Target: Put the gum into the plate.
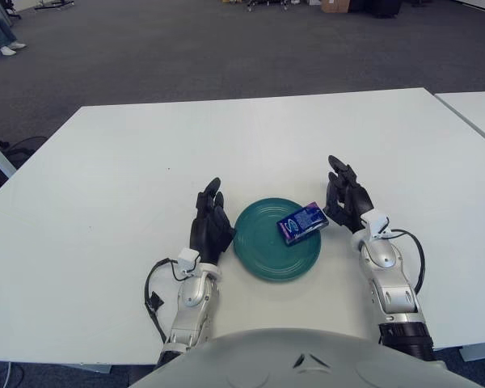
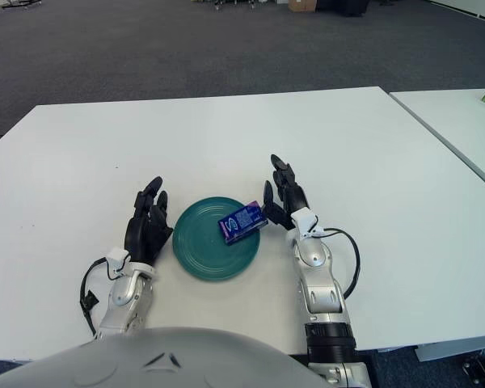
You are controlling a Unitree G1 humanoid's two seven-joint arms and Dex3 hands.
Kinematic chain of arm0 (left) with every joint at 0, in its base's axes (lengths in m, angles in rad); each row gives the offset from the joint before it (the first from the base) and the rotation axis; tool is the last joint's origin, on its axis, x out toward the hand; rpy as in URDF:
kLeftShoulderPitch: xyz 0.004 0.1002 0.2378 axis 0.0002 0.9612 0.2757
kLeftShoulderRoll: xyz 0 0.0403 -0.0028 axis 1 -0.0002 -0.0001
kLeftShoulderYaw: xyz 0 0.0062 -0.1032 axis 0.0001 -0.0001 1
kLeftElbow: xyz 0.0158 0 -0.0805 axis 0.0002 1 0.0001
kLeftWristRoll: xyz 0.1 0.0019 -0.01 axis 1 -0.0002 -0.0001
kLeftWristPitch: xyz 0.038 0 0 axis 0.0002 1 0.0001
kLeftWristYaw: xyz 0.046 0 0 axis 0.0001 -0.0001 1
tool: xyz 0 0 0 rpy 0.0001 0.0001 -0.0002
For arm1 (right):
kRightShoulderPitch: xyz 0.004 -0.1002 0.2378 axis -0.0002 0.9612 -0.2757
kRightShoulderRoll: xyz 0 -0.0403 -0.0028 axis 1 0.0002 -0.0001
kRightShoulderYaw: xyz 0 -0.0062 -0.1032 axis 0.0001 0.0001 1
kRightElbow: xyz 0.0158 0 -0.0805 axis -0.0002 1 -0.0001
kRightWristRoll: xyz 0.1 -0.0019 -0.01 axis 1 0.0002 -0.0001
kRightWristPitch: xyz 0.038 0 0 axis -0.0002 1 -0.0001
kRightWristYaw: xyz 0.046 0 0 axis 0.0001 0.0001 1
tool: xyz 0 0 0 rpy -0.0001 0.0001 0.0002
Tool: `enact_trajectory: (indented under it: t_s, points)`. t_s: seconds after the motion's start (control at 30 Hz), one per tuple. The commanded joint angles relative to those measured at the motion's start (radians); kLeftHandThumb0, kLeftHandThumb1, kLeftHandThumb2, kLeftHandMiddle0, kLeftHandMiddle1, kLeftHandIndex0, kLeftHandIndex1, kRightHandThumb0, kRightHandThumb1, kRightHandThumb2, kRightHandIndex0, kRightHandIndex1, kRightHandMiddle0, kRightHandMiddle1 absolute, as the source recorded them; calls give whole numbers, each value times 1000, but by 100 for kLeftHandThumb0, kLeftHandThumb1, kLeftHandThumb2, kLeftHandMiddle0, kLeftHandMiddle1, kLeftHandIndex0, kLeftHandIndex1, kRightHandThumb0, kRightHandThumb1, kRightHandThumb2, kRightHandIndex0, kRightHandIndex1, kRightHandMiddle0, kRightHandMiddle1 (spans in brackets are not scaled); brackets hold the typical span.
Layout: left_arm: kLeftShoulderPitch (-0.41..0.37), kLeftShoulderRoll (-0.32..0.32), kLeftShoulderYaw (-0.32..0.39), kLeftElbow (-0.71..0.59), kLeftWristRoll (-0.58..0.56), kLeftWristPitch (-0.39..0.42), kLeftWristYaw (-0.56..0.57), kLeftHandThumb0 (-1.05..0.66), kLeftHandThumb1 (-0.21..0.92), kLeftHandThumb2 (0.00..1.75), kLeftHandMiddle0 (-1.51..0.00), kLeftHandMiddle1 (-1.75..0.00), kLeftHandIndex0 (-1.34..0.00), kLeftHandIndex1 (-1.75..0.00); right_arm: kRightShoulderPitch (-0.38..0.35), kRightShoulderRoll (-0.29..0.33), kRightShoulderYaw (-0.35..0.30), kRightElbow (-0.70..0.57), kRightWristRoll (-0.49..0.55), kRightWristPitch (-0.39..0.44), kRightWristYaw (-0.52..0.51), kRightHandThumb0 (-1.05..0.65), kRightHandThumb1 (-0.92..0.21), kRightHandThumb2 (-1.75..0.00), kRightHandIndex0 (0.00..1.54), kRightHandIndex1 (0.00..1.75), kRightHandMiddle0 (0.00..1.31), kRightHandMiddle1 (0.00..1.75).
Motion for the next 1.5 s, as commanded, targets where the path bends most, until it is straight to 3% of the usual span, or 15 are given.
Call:
enact_trajectory:
  t_s: [0.0,0.33,0.53,0.93,1.3,1.47]
  points:
    - [13,-41,10,-9,6,17,-4,-96,92,96,-19,-1,0,-57,8,27,-3,-2,20,11,-19,-87,-92,-108,10,1,0,20]
    - [28,-36,36,-2,43,12,20,-96,92,98,-21,-1,0,-63,56,94,8,-1,62,6,-36,-85,-92,-108,12,1,0,27]
    - [51,-17,47,-20,82,15,20,-93,92,101,-19,0,0,-58,46,125,-18,99,87,-71,-57,-84,-92,-105,15,2,0,36]
    - [105,-2,73,-102,85,86,2,-88,92,107,-17,0,0,-49,38,137,-39,255,107,-225,-54,-80,-92,-101,18,1,0,44]
    - [132,11,117,-90,78,115,-20,-86,92,105,-20,-2,0,-51,48,144,-30,339,90,-314,-68,-77,-92,-100,18,1,0,46]
    - [137,9,141,-91,24,132,-59,-86,92,106,-22,-2,0,-51,43,140,-25,381,76,-344,-79,-76,-92,-100,19,1,0,45]
